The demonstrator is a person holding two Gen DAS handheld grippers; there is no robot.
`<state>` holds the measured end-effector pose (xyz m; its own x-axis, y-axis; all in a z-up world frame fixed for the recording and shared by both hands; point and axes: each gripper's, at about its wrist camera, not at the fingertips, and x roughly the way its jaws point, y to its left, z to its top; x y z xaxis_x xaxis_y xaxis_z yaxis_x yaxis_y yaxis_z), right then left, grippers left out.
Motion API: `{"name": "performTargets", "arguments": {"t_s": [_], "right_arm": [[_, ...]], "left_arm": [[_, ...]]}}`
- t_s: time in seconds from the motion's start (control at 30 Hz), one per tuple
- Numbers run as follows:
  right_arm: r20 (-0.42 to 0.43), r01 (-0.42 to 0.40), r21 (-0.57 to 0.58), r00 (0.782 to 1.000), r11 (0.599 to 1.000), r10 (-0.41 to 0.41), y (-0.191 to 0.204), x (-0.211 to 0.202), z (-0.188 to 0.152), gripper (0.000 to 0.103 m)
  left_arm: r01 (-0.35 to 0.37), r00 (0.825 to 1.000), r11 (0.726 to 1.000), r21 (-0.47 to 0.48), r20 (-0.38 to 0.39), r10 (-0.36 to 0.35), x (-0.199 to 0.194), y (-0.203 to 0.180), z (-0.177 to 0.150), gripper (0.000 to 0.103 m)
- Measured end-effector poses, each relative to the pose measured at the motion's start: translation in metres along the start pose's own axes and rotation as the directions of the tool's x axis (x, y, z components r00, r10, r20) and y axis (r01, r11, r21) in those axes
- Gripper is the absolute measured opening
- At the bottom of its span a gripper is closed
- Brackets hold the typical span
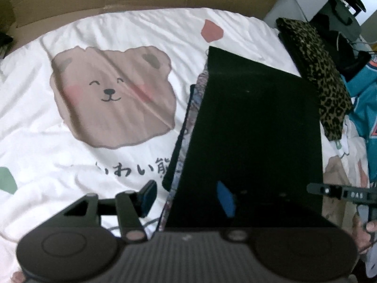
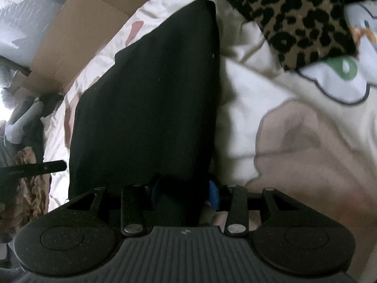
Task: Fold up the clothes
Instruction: 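Grasp the black garment's trim edge with the left gripper while the right gripper grips beside it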
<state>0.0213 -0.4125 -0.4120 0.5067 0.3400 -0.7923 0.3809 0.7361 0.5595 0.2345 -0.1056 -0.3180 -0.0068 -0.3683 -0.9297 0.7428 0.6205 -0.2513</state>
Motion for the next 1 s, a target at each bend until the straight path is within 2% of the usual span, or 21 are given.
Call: {"name": "performTargets", "arguments": {"t_s": [0.1,0.17,0.5,0.57,0.63,0.7,0.8,1.0], "right_arm": [[-0.009,-0.035,0.006,0.999,0.999,0.035,0.001,0.001,-0.006,0.046],[-0.019,-0.058,0.014,0.998,0.998,0.058,0.001,0.001,-0.009,0.041],[-0.082,-0.158,0.084,0.983,0.984,0.165,-0.011,0.005,-0.026,0.04],[-0.099,-0.179,0.107,0.977,0.978,0.189,-0.015,0.007,-0.03,0.035],[-0.127,-0.172,0.099,0.975,0.98,0.183,-0.015,0.009,-0.032,0.015],[-0.146,-0.155,0.084,0.975,0.984,0.166,-0.014,0.01,-0.032,0.006],[-0.159,-0.14,0.049,0.976,0.989,0.146,-0.009,0.006,-0.027,0.004],[-0.17,-0.087,-0.007,0.982,0.996,0.084,-0.004,-0.011,-0.018,0.004]], "left_arm": [[0.011,1.0,1.0,-0.003,0.009,-0.011,0.002,0.005,-0.001,0.061],[0.015,1.0,1.0,0.007,0.015,-0.015,0.003,0.007,-0.002,0.061],[0.049,0.999,0.998,0.039,-0.004,-0.049,0.016,0.014,-0.016,0.061],[0.05,0.999,0.998,0.042,-0.017,-0.049,0.019,0.015,-0.018,0.061],[0.05,0.998,0.998,0.046,-0.029,-0.049,0.022,0.017,-0.02,0.06],[0.051,0.998,0.997,0.049,-0.041,-0.049,0.026,0.018,-0.022,0.054],[0.05,0.996,0.996,0.068,-0.075,-0.044,0.029,0.016,-0.025,0.04],[0.071,0.994,0.995,0.069,-0.088,-0.064,0.024,0.014,-0.022,0.028]]}}
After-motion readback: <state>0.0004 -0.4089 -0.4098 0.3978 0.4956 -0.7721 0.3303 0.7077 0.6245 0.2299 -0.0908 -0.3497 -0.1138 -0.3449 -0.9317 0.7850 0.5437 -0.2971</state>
